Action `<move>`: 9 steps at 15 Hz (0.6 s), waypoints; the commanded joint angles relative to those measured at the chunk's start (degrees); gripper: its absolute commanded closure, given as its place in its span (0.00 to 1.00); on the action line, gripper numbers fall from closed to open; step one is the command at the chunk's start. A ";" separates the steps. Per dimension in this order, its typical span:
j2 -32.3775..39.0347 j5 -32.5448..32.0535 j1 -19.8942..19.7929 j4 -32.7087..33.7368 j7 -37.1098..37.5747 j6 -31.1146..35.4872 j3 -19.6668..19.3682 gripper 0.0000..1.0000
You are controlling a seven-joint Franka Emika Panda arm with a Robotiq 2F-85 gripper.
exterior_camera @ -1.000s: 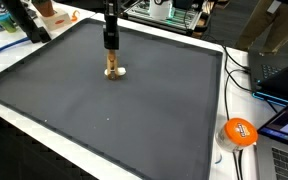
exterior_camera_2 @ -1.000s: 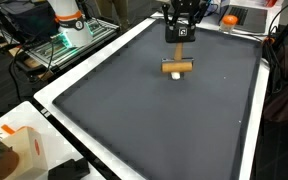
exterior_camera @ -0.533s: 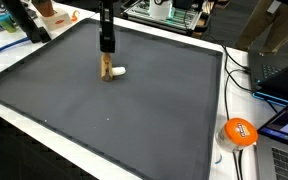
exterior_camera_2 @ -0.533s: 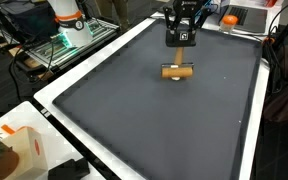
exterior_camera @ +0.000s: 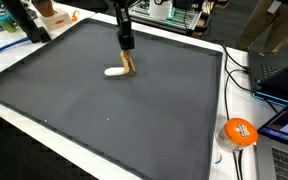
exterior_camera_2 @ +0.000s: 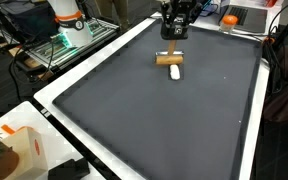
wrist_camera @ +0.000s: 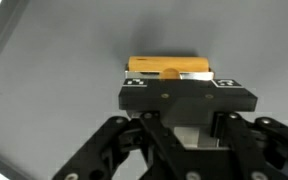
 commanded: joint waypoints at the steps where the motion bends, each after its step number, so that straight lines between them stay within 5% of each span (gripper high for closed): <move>1: 1.89 1.95 0.21 -0.26 -0.40 -0.50 -0.30 0.78; 5: 0.78 5.84 -1.27 1.54 -1.75 -1.41 -0.67 0.78; 9: -0.98 18.16 -5.10 2.52 -11.37 -3.82 -0.62 0.78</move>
